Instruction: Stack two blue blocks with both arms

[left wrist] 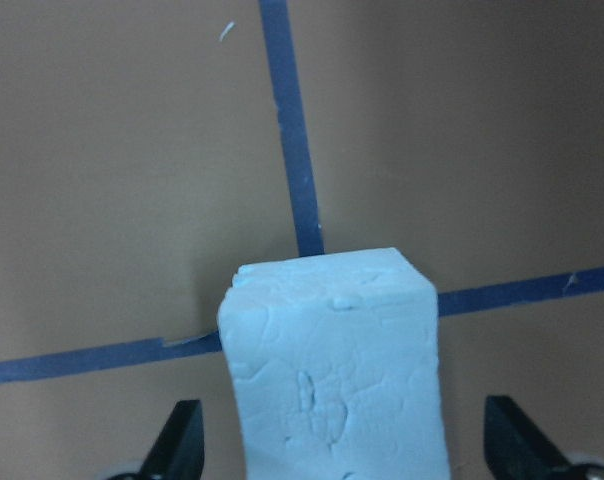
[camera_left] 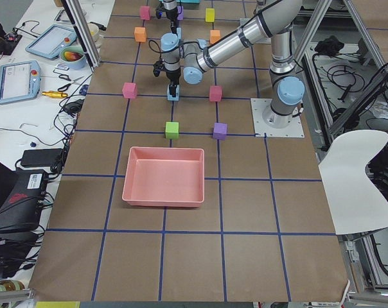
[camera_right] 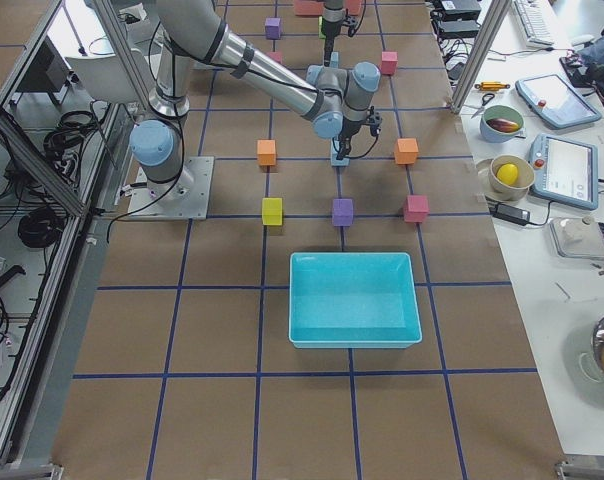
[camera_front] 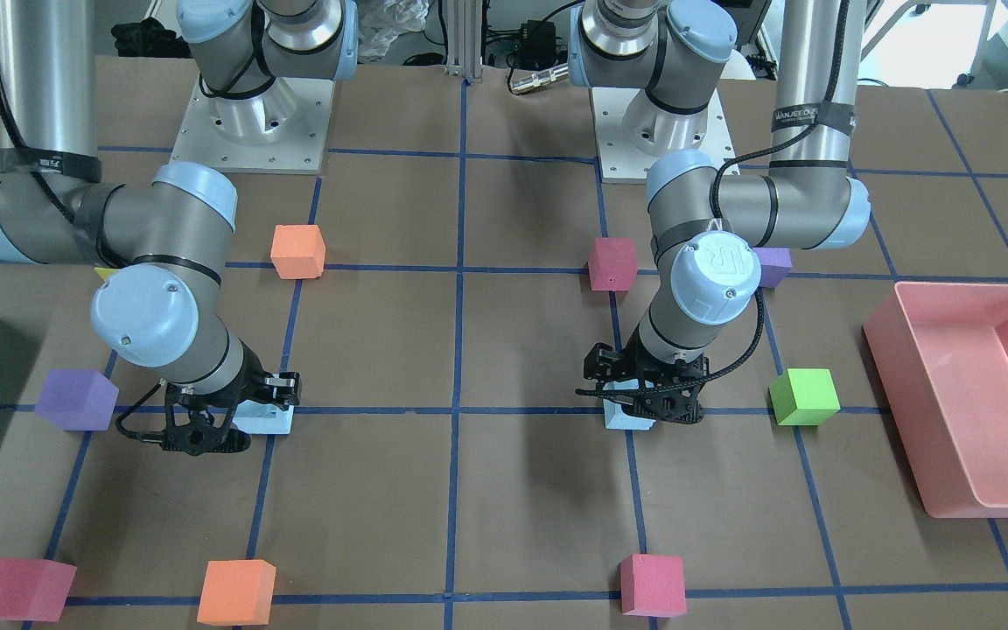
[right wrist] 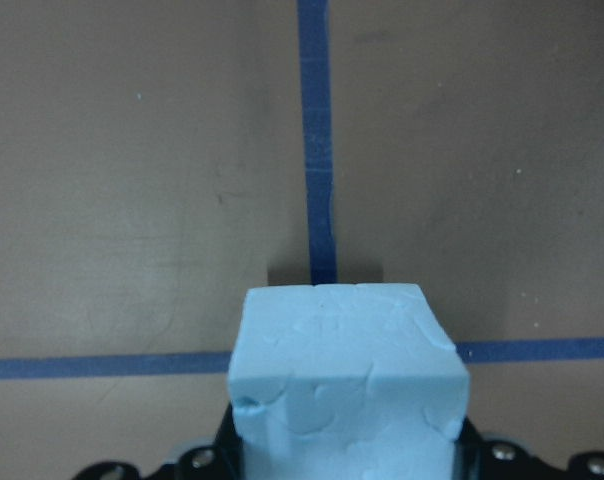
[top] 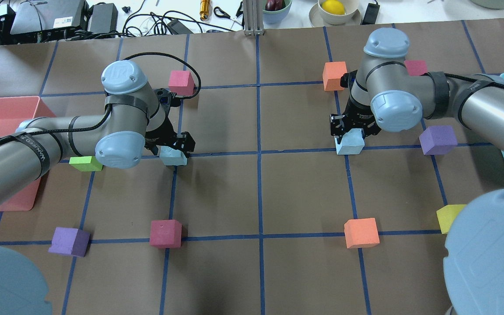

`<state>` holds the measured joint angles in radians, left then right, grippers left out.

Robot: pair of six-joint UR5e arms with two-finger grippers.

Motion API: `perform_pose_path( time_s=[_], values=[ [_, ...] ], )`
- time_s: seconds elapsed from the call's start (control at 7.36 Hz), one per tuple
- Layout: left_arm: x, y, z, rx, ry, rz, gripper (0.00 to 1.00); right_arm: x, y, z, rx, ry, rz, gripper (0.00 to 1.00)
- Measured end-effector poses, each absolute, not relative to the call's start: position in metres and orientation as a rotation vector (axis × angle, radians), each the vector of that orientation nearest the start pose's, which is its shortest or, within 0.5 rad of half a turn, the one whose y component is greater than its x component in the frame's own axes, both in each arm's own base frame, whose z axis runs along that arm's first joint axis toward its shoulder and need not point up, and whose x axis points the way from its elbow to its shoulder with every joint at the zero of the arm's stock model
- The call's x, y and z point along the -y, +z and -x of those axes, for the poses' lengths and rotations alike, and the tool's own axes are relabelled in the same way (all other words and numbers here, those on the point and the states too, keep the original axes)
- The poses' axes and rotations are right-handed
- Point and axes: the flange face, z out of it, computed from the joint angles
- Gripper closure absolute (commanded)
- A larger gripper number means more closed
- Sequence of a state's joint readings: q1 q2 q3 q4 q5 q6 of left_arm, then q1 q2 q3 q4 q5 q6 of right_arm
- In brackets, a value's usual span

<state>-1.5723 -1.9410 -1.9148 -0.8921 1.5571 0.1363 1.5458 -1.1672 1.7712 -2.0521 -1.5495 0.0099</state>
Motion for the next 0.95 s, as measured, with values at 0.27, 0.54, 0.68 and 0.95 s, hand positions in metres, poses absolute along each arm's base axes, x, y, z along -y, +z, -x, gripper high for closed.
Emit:
perform_pose_path(
  time_s=[0.27, 0.54, 0.68, 0.95],
  values=[
    [0.548, 0.198, 0.135, -3.151, 0.047, -0.199, 0.07, 0.555, 0.265, -0.152, -3.031, 0.203, -0.106, 1.0],
    [0.55, 0.196, 0.135, -3.152, 0.049, -0.175, 0.52, 0.515, 0.276, -0.238, -3.015, 0.243, -0.177, 1.0],
    [0.55, 0.193, 0.135, -3.154, 0.054, -0.141, 0.73, 0.492, 0.275, -0.281, -3.029, 0.262, -0.172, 1.0],
    [0.551, 0.193, 0.135, -3.155, 0.053, -0.085, 1.0, 0.449, 0.258, -0.327, -3.052, 0.321, -0.099, 0.97]
  ],
)
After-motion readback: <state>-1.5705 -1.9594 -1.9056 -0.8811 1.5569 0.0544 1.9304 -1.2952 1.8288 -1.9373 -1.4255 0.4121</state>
